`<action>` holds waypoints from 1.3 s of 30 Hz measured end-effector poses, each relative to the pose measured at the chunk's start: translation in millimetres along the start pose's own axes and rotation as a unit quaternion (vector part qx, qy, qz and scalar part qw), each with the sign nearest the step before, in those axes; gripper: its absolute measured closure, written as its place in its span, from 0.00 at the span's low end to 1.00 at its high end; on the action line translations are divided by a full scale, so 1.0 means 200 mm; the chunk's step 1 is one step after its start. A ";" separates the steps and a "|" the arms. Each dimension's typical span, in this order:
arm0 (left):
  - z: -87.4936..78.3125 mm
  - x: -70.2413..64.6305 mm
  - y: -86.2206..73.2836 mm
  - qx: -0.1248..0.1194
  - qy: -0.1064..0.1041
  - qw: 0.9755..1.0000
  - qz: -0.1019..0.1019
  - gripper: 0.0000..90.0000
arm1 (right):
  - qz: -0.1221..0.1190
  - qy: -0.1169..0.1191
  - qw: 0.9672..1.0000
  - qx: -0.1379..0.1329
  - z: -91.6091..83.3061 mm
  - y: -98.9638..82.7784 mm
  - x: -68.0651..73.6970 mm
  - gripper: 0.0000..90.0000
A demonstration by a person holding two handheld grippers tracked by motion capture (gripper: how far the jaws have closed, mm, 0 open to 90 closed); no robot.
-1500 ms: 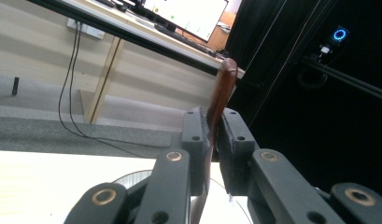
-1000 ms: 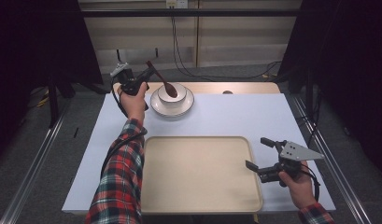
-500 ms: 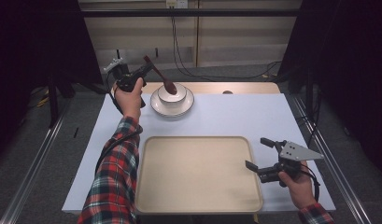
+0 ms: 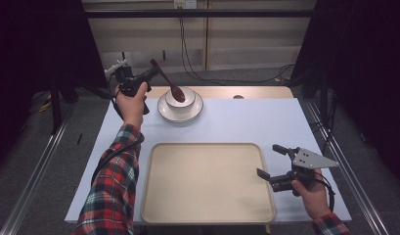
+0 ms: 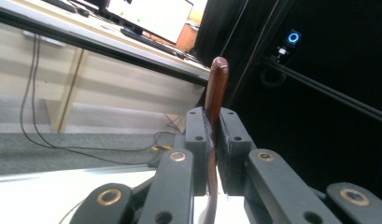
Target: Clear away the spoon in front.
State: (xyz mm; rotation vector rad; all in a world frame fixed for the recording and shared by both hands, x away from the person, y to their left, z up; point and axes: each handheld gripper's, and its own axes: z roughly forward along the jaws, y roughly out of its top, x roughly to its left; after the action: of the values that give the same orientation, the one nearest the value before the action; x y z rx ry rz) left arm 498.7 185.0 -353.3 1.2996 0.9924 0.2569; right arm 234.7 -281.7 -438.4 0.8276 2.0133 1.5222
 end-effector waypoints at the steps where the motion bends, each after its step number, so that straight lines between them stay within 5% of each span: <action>1: 0.00 0.00 0.00 0.003 -0.003 1.000 0.003 0.94 | 0.001 0.002 1.000 0.000 0.00 0.00 0.00 0.02; 27: -0.07 -0.11 -0.06 0.068 -0.060 0.996 0.017 0.94 | -0.001 0.001 1.000 0.003 0.01 0.00 0.00 0.02; 28: -0.07 -0.12 -0.06 0.061 -0.060 0.996 0.003 0.94 | -0.002 0.002 1.000 0.004 0.00 0.00 0.00 0.02; 31: -0.08 -0.11 -0.07 0.073 -0.066 0.995 0.016 0.94 | -0.005 0.003 1.000 0.003 0.01 0.00 0.00 0.02; 39: -0.12 -0.10 -0.10 0.079 -0.073 0.994 0.004 0.94 | -0.007 0.003 1.000 0.007 0.01 -0.01 0.00 0.02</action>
State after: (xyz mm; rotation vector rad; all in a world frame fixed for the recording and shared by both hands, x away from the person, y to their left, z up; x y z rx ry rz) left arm 461.6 181.6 -360.7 1.4453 0.8972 0.0898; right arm 235.5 -280.3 -440.2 0.8142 2.0327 1.5069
